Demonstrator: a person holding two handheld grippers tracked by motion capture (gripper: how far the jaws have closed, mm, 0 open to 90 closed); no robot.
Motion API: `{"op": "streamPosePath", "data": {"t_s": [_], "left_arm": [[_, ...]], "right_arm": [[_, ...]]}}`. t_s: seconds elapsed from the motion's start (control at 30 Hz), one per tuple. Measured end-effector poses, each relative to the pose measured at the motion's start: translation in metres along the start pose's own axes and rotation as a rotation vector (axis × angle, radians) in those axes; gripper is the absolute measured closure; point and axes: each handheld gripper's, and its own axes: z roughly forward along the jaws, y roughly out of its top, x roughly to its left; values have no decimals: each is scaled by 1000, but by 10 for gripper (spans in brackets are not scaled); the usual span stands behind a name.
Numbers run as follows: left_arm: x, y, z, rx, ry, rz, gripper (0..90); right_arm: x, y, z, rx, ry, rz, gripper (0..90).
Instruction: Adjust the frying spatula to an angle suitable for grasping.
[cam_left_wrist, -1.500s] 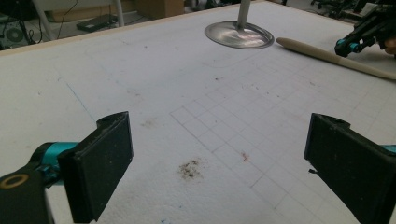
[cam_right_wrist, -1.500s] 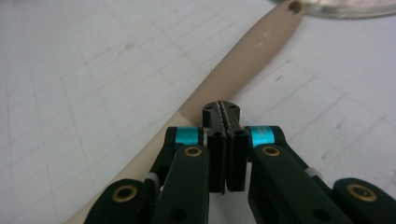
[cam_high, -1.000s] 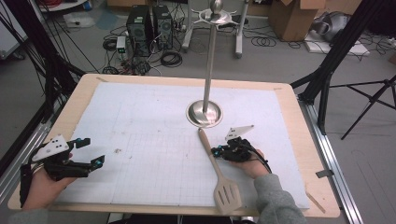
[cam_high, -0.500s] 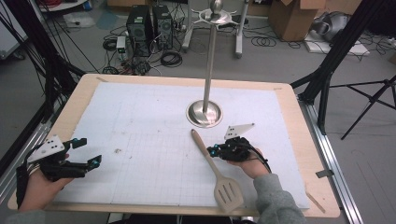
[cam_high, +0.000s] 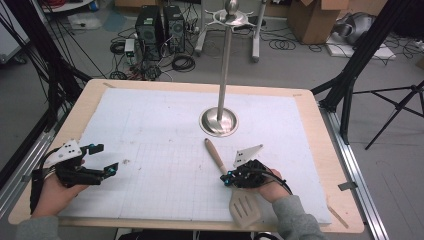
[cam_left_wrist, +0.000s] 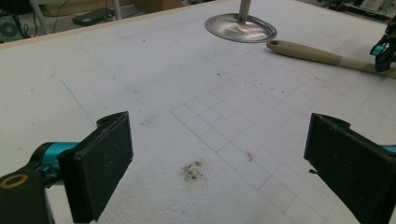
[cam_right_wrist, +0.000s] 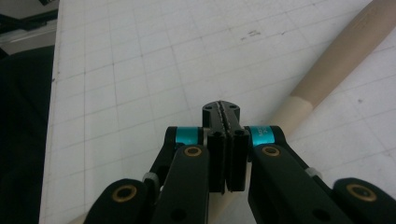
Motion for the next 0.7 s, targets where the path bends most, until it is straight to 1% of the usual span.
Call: {"op": "streamPosePath", "data": {"t_s": [0.07, 0.13, 0.17, 0.2, 0.23, 0.27, 0.3, 0.4, 0.5, 0.6, 0.7], "left_arm": [[0, 0, 1, 3, -3, 3, 83], [0, 1, 3, 1, -6, 1, 83], [0, 1, 3, 3, -7, 2, 83], [0, 1, 4, 5, -8, 0, 83], [1, 1, 4, 7, -8, 2, 83], [1, 1, 4, 7, -9, 2, 83], [1, 1, 5, 9, -10, 0, 83], [1, 1, 5, 8, -10, 2, 83], [1, 1, 4, 9, -11, 0, 83], [2, 0, 4, 9, -12, 0, 83], [2, 0, 4, 8, -12, -3, 83]], "right_arm": [[1, 0, 1, 17, 0, -14, 900], [4, -1, 3, 57, -10, -26, 900], [4, -1, 3, 57, -10, -26, 900], [5, -2, 4, 65, -18, -38, 900], [5, -1, 4, 65, -23, -40, 900], [6, -1, 3, 78, -28, -42, 900], [7, 1, 2, 96, -44, -61, 900], [7, 0, 0, 96, -53, -66, 900], [6, -3, -2, 99, -54, -58, 900], [3, -8, -7, 95, -40, -52, 900], [1, -11, -11, 93, -39, -49, 900]]}}
